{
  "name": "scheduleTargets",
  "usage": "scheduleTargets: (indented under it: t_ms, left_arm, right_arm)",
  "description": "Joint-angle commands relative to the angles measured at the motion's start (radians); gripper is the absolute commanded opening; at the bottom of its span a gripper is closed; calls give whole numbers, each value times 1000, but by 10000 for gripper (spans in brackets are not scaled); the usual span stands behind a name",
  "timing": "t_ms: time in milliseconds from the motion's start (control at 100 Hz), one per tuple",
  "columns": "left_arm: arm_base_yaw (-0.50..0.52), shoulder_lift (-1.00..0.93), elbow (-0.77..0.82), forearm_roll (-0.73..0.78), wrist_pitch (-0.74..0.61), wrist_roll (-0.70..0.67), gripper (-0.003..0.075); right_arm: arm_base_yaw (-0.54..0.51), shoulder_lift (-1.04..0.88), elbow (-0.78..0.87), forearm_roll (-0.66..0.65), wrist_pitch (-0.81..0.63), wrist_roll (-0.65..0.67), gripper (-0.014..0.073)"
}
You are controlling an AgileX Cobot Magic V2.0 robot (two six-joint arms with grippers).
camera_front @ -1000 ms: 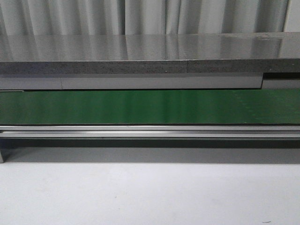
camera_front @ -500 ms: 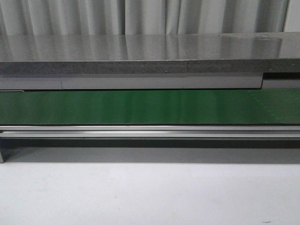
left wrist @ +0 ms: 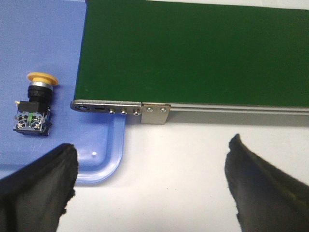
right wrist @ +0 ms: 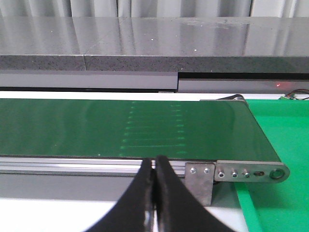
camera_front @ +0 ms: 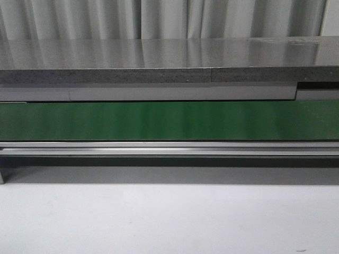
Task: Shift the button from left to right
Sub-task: 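Grasp the yellow-capped button with the left gripper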
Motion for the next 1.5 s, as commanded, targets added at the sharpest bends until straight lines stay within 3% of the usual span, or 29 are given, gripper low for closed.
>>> scheduleTargets:
  t_ms: [0, 260, 420, 900, 1490]
  left_arm:
    - [43, 28, -88, 2, -12, -10, 593]
    - [237, 178, -222, 29, 22, 1, 593]
    - [295, 297, -275, 29, 17, 43, 593]
    - [340, 717, -450, 46, 28, 111, 593]
    - [340, 925, -496, 63, 37, 127, 593]
  right_arm:
    - [2, -17, 1, -9, -85, -3, -68]
    - [2, -17, 1, -9, -85, -3, -68]
    - [2, -17, 1, -9, -85, -3, -68]
    - [2, -17, 1, -9, -85, -3, -68]
    - [2, -17, 1, -9, -85, -3, -68]
